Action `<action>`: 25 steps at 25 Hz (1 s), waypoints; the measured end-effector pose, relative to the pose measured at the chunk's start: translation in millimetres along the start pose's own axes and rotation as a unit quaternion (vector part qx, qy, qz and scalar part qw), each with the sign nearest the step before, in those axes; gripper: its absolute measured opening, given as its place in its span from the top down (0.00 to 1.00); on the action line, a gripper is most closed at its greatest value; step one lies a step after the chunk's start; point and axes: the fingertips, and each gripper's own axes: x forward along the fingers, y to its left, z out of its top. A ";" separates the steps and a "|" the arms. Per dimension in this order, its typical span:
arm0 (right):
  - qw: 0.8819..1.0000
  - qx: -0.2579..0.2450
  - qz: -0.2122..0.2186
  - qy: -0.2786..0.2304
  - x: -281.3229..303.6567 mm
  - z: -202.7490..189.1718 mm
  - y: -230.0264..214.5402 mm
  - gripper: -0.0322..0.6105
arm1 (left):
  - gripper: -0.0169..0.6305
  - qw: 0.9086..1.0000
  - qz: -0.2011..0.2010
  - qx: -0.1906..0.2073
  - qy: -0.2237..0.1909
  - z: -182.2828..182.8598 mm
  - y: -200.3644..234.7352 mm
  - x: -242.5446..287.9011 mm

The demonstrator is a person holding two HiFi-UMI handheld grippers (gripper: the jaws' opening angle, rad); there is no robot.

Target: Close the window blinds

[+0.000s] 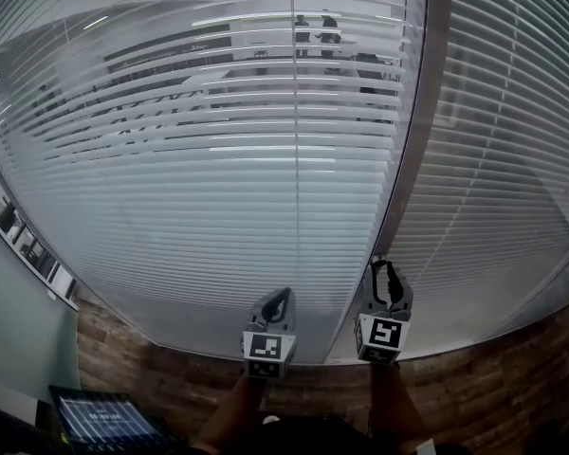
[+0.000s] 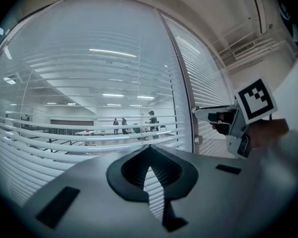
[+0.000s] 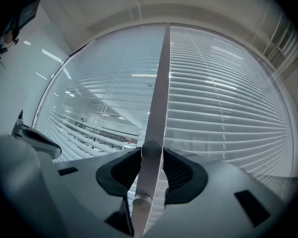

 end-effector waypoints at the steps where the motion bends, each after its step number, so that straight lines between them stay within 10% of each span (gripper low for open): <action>1: 1.000 0.001 0.002 0.000 0.8 0.0 0.2 0.76 | 0.99 1.000 0.001 0.003 -0.003 -0.7 0.4 0.9; 11: 1.000 -0.014 0.022 -0.007 1.7 2.6 0.4 0.76 | 0.99 1.000 0.000 0.004 0.005 1.1 -4.4 0.4; 16: 0.991 -0.129 0.027 0.000 2.0 1.3 1.7 0.76 | 0.99 1.000 -0.003 0.001 0.009 7.5 -9.0 -3.8; 21: 0.959 -0.281 0.038 0.018 -0.3 1.8 5.9 0.76 | 0.98 1.000 -0.010 -0.001 -0.006 7.2 -12.4 -4.0; 25: 0.908 -0.413 0.065 0.012 0.4 -0.2 7.3 0.76 | 0.99 1.000 -0.010 0.004 -0.012 4.5 -13.0 -4.9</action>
